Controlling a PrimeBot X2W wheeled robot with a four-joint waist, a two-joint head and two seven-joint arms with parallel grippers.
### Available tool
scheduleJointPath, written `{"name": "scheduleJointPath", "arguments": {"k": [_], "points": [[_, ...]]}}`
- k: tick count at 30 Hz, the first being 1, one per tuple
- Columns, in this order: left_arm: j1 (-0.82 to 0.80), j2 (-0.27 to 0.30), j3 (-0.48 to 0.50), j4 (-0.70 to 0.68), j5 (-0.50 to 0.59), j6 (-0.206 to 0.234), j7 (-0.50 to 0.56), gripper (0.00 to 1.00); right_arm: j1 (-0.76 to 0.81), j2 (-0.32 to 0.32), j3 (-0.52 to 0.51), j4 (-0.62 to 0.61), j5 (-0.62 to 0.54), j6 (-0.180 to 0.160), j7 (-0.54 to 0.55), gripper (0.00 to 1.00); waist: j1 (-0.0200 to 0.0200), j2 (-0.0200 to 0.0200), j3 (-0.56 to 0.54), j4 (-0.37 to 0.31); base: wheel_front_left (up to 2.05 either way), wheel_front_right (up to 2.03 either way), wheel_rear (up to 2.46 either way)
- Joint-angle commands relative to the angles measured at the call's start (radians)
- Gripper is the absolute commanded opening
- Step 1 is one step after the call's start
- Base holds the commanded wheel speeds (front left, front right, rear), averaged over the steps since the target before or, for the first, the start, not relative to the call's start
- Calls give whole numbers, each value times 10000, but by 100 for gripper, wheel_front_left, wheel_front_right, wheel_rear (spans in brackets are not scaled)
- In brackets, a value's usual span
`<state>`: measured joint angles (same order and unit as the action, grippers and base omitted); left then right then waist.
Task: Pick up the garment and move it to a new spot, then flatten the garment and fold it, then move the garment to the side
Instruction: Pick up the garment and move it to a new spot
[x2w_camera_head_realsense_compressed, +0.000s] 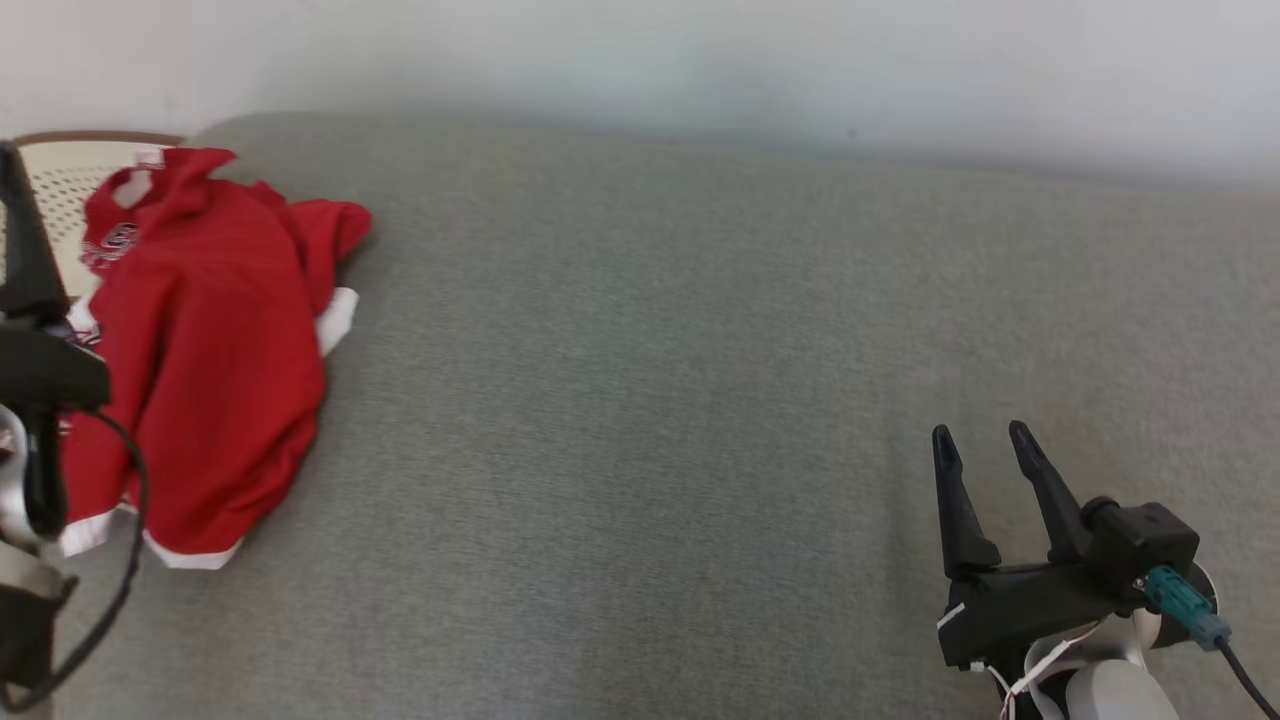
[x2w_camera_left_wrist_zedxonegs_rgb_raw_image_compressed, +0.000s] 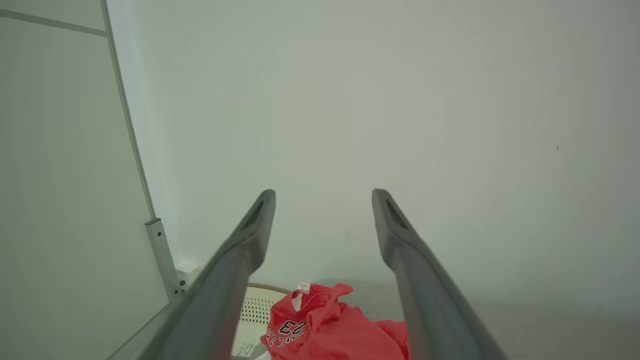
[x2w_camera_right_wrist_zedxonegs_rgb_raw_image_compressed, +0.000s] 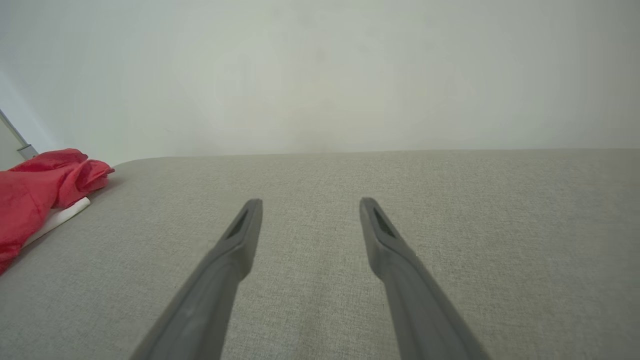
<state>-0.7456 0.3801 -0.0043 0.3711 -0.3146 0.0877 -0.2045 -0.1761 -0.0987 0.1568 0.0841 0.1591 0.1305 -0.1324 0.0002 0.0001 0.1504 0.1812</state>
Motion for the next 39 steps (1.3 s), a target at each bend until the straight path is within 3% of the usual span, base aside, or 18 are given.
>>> {"name": "scheduleJointPath", "arguments": {"k": [1, 10, 22, 35, 39], "points": [[-323, 143, 7, 352, -26, -129, 99, 100, -152, -42, 14, 9, 36, 4, -84, 100, -2, -1, 724, -712, 0, 0, 0], [-1255, 601, 0, 1841, -149, -348, 525, 100, -483, 5, -37, 95, 44, 4, -220, 100, -2, -1, 1349, -1286, 0, 0, 0], [-2362, 1078, -408, 4802, -86, -779, 1441, 100, -734, 26, -119, 224, 34, 4, -288, 100, -2, -1, 1651, -1679, 0, 0, 0], [-3161, 1215, -899, 7614, -220, -1239, 4037, 100, -796, 85, -87, 356, 83, 4, -351, 100, -2, -1, 1756, -2081, 0, 0, 0], [-3175, 1316, -906, 8041, -321, -1286, 4320, 100, -788, 113, -116, 368, 49, 4, -368, 100, -2, -1, 1769, -2206, 0, 0, 0]]}}
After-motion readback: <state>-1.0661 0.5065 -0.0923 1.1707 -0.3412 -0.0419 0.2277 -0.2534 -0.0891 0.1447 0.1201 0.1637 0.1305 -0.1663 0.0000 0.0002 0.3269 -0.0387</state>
